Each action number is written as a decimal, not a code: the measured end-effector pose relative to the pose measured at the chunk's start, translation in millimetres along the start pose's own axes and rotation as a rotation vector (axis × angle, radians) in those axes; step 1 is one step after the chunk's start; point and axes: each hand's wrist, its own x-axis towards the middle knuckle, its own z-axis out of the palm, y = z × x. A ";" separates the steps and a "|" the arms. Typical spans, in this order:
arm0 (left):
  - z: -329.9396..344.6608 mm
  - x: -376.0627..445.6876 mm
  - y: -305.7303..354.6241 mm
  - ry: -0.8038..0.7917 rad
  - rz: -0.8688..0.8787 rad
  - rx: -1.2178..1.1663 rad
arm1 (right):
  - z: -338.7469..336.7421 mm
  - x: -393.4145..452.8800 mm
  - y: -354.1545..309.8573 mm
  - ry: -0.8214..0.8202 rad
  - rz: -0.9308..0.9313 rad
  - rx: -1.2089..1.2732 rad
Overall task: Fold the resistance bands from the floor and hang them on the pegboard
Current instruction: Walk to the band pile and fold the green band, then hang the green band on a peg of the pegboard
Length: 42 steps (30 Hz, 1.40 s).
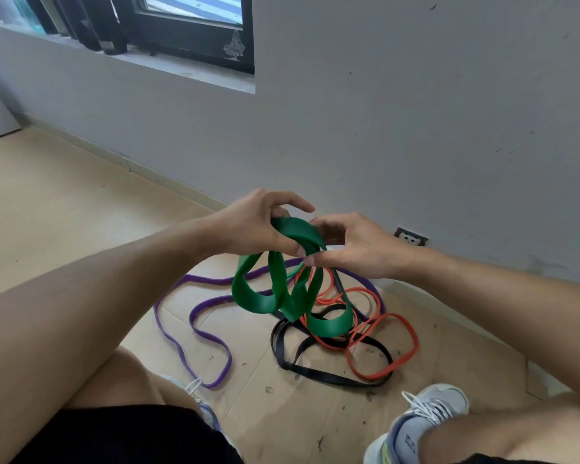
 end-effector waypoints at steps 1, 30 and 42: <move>-1.1 0.5 -0.8 0.006 -0.010 0.016 | -1.4 0.6 0.4 0.009 -0.004 -0.001; 14.5 20.4 29.7 0.351 0.190 -0.029 | -50.2 -20.8 -18.0 0.412 0.063 0.002; 1.8 64.0 147.4 0.522 0.455 0.342 | -142.4 -86.6 -70.1 0.784 -0.020 -0.059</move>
